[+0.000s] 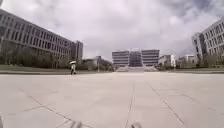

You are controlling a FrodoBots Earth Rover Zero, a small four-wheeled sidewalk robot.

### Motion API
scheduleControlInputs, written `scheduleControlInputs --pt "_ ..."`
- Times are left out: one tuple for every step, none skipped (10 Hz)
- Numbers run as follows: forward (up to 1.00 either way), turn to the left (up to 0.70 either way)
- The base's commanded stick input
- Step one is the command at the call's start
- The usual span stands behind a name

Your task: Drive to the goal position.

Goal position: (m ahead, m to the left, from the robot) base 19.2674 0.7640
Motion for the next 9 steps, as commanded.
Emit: scheduleControlInputs --pt "1.0 0.0" --pt "1.0 0.0" --pt "1.0 -0.18" --pt "1.0 -0.14" --pt "1.0 0.0" --pt "1.0 0.0" --pt "1.0 -0.3" --pt "1.0 -0.13" --pt "1.0 0.0"
